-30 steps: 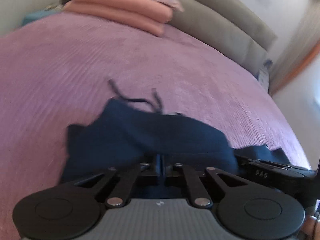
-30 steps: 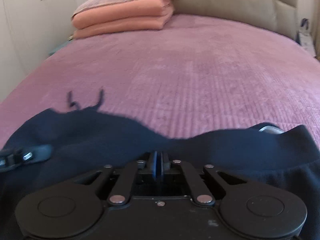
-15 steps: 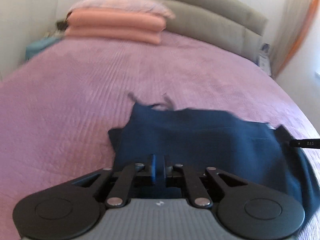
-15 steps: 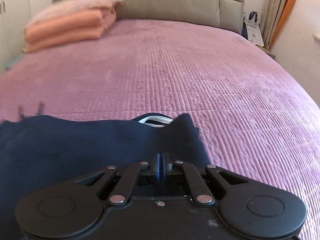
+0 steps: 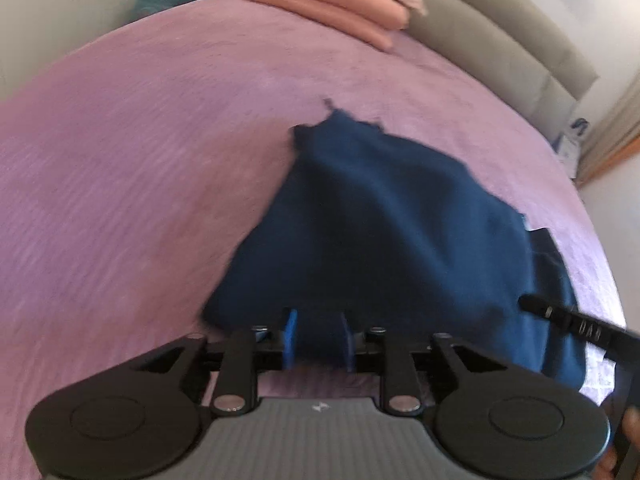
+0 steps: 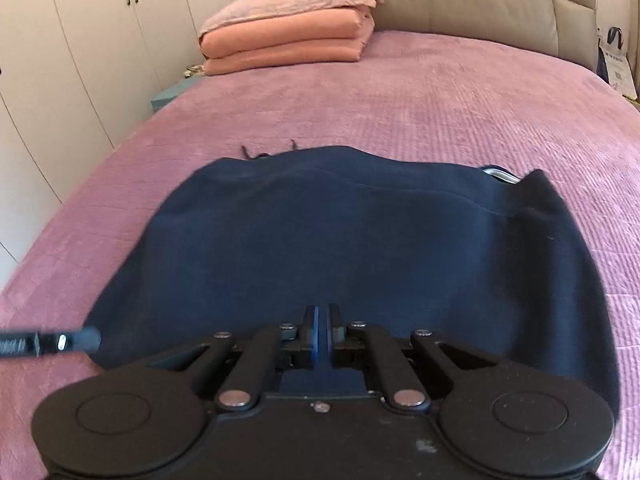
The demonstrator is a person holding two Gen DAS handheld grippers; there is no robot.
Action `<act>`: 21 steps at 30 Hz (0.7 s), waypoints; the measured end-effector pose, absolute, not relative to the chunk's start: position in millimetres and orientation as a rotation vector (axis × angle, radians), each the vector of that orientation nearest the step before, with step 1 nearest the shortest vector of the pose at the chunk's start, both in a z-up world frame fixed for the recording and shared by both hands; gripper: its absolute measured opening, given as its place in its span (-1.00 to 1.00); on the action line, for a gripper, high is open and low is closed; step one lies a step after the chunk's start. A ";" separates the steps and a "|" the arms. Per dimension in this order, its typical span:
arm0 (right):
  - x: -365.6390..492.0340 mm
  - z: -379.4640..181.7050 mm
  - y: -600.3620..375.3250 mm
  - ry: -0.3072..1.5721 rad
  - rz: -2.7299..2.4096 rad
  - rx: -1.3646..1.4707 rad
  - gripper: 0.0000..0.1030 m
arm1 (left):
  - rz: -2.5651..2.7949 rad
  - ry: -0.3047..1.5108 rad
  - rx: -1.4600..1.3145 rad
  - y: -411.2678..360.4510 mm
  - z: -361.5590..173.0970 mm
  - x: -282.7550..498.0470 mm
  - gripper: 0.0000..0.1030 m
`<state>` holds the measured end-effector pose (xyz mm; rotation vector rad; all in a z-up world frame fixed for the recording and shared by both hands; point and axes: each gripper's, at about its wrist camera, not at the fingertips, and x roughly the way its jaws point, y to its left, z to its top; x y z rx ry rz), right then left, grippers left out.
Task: Fold large clothes
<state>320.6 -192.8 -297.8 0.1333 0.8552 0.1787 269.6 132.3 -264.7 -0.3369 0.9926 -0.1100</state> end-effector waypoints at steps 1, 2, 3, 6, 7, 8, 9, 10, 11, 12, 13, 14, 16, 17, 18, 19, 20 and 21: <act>320.5 -298.1 -188.2 0.855 0.181 0.139 -0.96 | -0.096 1.001 -0.349 136.6 -267.1 266.7 -0.26; 321.6 -299.3 -184.6 0.856 0.176 0.143 -0.96 | -0.075 1.011 -0.379 143.2 -271.0 264.1 -0.04; 322.3 -300.9 -183.1 0.859 0.168 0.143 -0.96 | -0.062 1.012 -0.420 150.3 -274.7 262.0 0.11; 323.5 -313.3 -174.2 0.889 0.158 0.150 -0.97 | -0.060 0.984 -0.554 166.9 -283.8 257.6 0.41; 322.2 -318.1 -171.6 0.900 0.159 0.154 -0.97 | -0.068 0.974 -0.604 171.4 -290.8 256.9 0.43; 323.6 -326.2 -170.2 0.919 0.155 0.155 -0.97 | -0.067 0.972 -0.643 174.4 -297.1 257.1 0.43; 322.9 -333.8 -168.3 0.939 0.148 0.151 -0.98 | -0.074 0.969 -0.707 178.6 -305.8 257.5 0.43; 319.4 -342.4 -169.6 0.955 0.142 0.147 -0.99 | -0.083 0.962 -0.769 181.8 -316.4 257.3 0.43; 318.4 -350.6 -168.3 0.971 0.139 0.143 -0.99 | -0.090 0.957 -0.826 183.6 -324.8 259.3 0.43; 317.0 -357.0 -167.9 0.973 0.135 0.145 -1.00 | -0.097 0.948 -0.879 186.1 -334.5 260.5 0.43; 313.1 -358.5 -168.3 0.966 0.130 0.155 -1.00 | -0.102 0.936 -0.901 182.6 -341.8 262.8 0.43; 313.0 -359.5 -169.3 0.965 0.125 0.170 -1.00 | -0.115 0.913 -0.905 181.8 -346.7 264.9 0.47; 314.0 -358.8 -173.3 0.970 0.118 0.204 -1.00 | -0.125 0.871 -0.885 176.4 -350.5 267.0 0.47; 314.4 -359.1 -174.4 0.970 0.121 0.214 -1.00 | -0.125 0.851 -0.890 174.6 -351.5 268.0 0.47; 313.1 -358.5 -175.7 0.967 0.125 0.225 -1.00 | -0.121 0.833 -0.899 173.1 -353.2 269.0 0.46; 312.2 -357.1 -178.7 0.964 0.128 0.248 -1.00 | -0.116 0.813 -0.908 171.3 -355.3 270.6 0.46; 312.2 -356.7 -181.5 0.961 0.128 0.274 -1.00 | -0.112 0.799 -0.911 169.0 -356.6 272.9 0.46; 310.6 -354.1 -184.5 0.953 0.127 0.298 -1.00 | -0.105 0.789 -0.906 165.4 -356.6 275.8 0.46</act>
